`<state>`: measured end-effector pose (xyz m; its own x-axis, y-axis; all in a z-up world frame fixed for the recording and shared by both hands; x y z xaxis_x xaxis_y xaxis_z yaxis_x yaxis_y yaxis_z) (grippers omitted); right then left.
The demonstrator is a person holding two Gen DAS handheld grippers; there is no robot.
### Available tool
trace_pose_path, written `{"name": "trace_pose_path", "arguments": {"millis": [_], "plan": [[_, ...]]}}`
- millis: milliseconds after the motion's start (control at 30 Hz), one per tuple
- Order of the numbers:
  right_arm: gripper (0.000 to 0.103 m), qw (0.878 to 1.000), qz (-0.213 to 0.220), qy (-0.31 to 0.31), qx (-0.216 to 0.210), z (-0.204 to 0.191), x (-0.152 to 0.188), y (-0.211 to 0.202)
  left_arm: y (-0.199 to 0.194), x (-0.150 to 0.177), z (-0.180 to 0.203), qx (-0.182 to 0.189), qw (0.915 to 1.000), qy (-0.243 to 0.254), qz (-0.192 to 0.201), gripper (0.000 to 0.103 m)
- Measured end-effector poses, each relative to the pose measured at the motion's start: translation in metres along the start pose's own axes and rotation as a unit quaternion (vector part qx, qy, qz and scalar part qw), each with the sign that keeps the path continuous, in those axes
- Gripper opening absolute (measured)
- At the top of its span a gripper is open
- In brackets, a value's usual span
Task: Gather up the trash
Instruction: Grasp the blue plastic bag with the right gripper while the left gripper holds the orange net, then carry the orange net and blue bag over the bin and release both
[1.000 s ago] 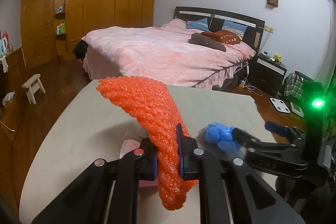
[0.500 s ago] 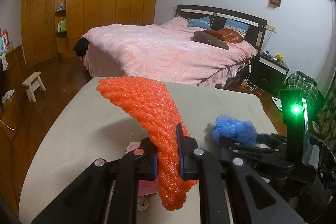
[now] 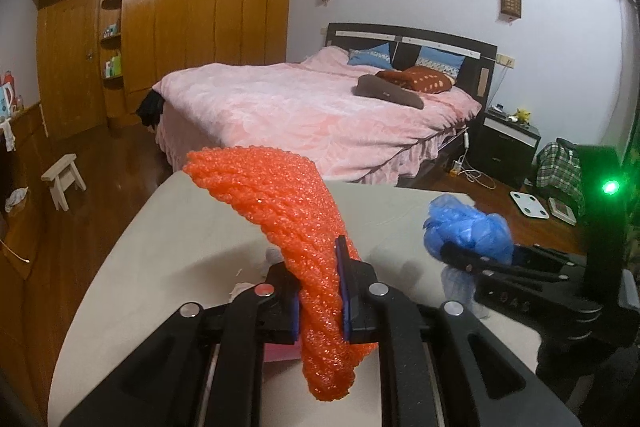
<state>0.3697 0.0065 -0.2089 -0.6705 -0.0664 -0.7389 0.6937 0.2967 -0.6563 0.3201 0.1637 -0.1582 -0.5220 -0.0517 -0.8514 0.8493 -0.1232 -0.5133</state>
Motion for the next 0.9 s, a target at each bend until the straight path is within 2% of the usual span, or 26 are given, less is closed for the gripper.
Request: {"name": "trace_pose_path", "arguments": {"millis": [367,900], "plan": [[0.043,0.999,0.043,0.011,0.014,0.021,-0.011,-0.09,-0.048,-0.012,0.047,0.021,0.9994,0.019,0.019,0.014],[0.043,0.995,0.092,0.023,0.037,0.048,0.007,-0.211,-0.119,-0.015,0.11,0.056,0.9967,0.03,0.05,0.014]]}}
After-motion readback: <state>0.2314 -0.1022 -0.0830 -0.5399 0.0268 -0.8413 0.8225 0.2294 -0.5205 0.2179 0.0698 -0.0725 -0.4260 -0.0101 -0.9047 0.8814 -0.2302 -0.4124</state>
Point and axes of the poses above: each gripper's, at about its wrist camera, not at the fingertips, and y roughly the way its jaws point, z to its right, x to its underside, the point moved 10 cm from there along y, roughly the way its jaws point, and after that the axes turned 4 degrees about x, right-handed, at the moved point
